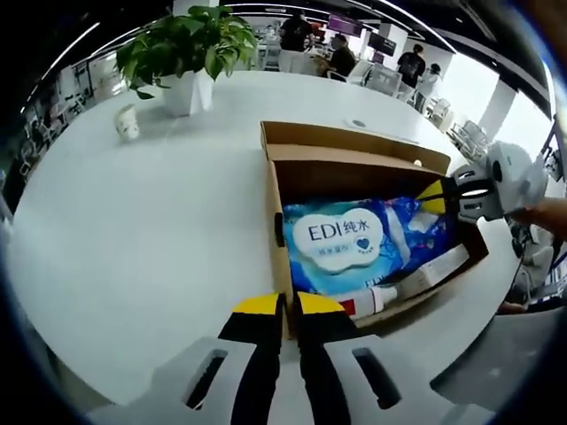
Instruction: Operate the shoe box by opening the lid, removing the specified soft item, and placing it in the target area until the item is outside and the box remains undamaged.
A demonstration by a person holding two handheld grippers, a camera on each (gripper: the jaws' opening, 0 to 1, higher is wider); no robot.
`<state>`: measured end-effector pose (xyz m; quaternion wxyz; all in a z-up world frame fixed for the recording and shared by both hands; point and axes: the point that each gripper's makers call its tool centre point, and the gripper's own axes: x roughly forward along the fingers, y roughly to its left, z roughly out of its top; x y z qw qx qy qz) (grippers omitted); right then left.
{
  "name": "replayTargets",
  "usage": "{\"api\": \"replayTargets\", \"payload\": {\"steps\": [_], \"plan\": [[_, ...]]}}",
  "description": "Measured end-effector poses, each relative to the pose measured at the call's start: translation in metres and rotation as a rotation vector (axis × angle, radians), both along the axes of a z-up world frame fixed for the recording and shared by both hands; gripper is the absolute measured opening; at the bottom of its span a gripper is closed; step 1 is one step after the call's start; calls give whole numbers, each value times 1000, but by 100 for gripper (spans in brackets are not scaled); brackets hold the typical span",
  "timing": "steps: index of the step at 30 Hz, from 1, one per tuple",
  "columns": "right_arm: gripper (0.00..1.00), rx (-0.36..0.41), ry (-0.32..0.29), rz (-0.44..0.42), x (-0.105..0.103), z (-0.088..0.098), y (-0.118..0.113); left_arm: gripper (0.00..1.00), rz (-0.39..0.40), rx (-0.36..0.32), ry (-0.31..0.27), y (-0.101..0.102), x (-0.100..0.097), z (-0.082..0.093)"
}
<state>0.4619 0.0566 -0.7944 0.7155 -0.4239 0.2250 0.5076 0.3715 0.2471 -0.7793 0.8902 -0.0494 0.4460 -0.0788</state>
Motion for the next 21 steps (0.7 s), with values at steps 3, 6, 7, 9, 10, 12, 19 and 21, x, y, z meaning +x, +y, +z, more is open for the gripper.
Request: {"api": "replayTargets", "payload": {"steps": [3, 6, 7, 9, 10, 12, 19, 21], "plan": [[0, 11, -1, -8, 0, 8, 1, 3, 2, -1, 2, 1, 1, -1], [0, 22, -3, -25, 1, 13, -1, 3, 1, 3, 5, 1, 1, -2], [0, 25, -4, -29, 2, 14, -2, 3, 1, 3, 6, 1, 1, -2], [0, 31, -2, -36, 2, 17, -5, 2, 1, 7, 3, 1, 1, -2], [0, 33, -8, -36, 3, 18, -5, 2, 2, 8, 2, 1, 1, -2], [0, 50, -11, -49, 4, 24, -7, 2, 3, 7, 3, 2, 2, -2], [0, 111, -12, -61, 3, 45, -7, 2, 6, 14, 15, 3, 3, -3], [0, 130, -17, -64, 3, 51, -3, 2, 7, 15, 15, 3, 3, -3]]}}
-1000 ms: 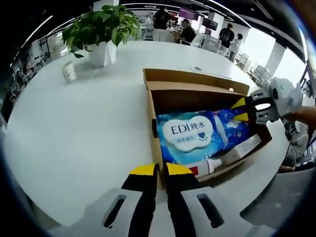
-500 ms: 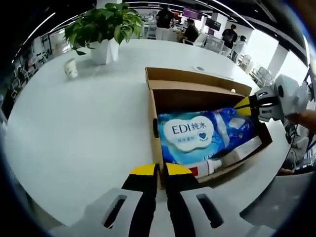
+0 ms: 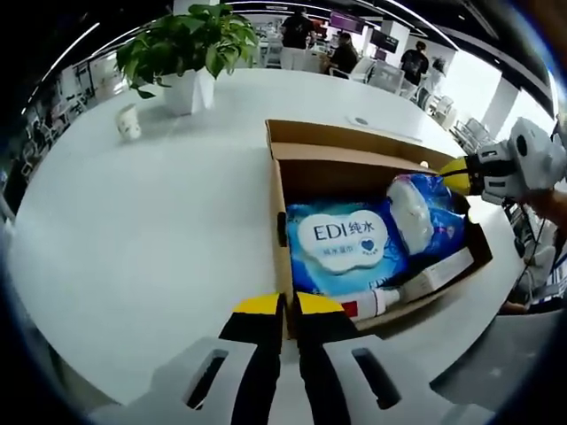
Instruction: Operate the shoe box by opening the lid, removing the specified soft item, and placing it in the target area until the item is outside and the box remains undamaged.
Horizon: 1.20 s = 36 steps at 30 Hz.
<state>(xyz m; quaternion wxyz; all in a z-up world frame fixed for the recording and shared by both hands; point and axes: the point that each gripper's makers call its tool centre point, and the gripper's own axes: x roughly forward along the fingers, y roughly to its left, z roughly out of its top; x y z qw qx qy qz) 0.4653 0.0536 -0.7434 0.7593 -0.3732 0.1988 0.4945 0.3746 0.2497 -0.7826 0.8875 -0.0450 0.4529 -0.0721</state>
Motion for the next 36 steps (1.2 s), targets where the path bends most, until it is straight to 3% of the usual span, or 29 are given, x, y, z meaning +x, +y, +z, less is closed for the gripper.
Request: {"api": "replayTargets", "payload": {"steps": [14, 36], "plan": [[0, 59, -32, 20, -5, 35, 11, 2, 7, -1, 1, -1, -1, 0], [0, 152, -69, 20, -15, 101, 6, 2, 11, 12, 9, -3, -2, 1]]}}
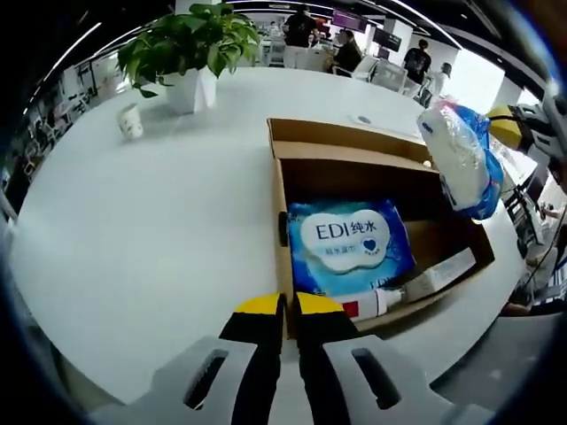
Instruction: Operate the shoe box by opening the lid, removing the specified soft item, and placing it in the target area until the item is outside and the box remains undamaged.
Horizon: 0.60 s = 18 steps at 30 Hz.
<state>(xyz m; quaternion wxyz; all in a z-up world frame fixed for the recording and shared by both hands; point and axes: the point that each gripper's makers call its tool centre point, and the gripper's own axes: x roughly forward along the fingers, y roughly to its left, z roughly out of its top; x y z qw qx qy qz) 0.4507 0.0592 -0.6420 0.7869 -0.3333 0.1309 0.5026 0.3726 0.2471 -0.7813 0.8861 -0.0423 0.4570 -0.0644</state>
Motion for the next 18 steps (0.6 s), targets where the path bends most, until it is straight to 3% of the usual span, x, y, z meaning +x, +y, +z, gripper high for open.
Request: {"api": "replayTargets", "payload": {"steps": [18], "plan": [[0, 30, -18, -2, -8, 36, -35, 2, 6, -3, 0, -7, -8, 5]]}}
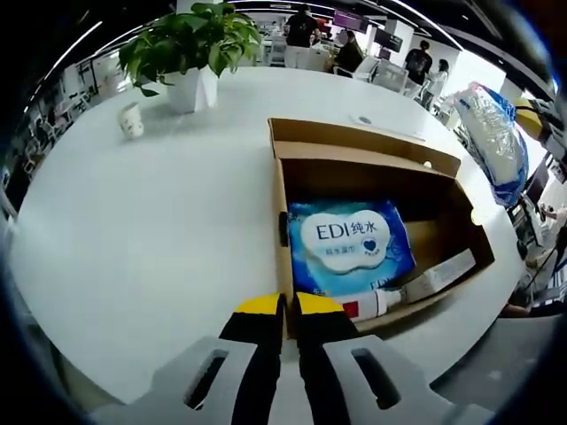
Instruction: Operate the shoe box by opening the lid, removing the specified soft item, and placing it in the target area until the item is outside and the box remains undamaged.
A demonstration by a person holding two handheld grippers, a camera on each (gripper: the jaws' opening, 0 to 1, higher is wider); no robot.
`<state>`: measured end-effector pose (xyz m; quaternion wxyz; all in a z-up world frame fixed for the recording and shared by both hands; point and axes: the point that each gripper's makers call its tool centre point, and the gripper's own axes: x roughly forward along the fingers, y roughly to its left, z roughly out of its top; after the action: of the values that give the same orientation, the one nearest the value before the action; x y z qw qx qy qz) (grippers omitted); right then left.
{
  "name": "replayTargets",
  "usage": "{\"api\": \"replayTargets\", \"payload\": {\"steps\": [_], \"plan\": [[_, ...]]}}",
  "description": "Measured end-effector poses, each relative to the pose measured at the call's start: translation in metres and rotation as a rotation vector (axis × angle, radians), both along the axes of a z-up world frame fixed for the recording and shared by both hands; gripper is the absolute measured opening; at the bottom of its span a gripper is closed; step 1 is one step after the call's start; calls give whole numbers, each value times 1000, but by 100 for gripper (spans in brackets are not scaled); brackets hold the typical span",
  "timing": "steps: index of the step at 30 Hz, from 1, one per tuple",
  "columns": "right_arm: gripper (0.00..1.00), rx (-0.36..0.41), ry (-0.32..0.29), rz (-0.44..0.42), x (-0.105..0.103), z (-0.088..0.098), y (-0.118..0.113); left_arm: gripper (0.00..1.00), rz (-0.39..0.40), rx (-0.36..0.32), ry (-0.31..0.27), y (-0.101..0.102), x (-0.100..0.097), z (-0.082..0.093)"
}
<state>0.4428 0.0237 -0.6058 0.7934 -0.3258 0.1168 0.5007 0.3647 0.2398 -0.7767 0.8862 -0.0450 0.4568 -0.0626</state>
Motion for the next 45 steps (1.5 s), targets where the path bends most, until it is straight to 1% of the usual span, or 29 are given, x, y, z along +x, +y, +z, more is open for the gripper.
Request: {"api": "replayTargets", "payload": {"steps": [4, 17, 20, 23, 30, 34, 38, 45], "plan": [[0, 4, -5, -5, 0, 6, -12, 2, 0, 2, 3, -2, -2, 1], [0, -6, -15, -21, 3, 13, -52, 2, 13, -2, 4, -2, -2, 2], [0, -10, -16, -25, 0, 14, -60, 2, 17, -4, 2, -1, -2, 2], [0, -12, -8, -38, 5, 14, -76, 2, 17, -5, 1, 0, -2, 2], [0, -22, -12, -66, 9, 15, -102, 2, 17, -8, 2, 1, 0, 1], [0, -30, -11, -83, 14, 13, -121, 2, 16, -7, 4, 1, 0, 1], [0, -42, -3, -92, 18, 6, -141, 2, 17, -8, 4, 2, 0, 1], [0, -57, 20, -120, 22, -12, -174, 2, 17, -5, 8, 2, 1, 1]]}}
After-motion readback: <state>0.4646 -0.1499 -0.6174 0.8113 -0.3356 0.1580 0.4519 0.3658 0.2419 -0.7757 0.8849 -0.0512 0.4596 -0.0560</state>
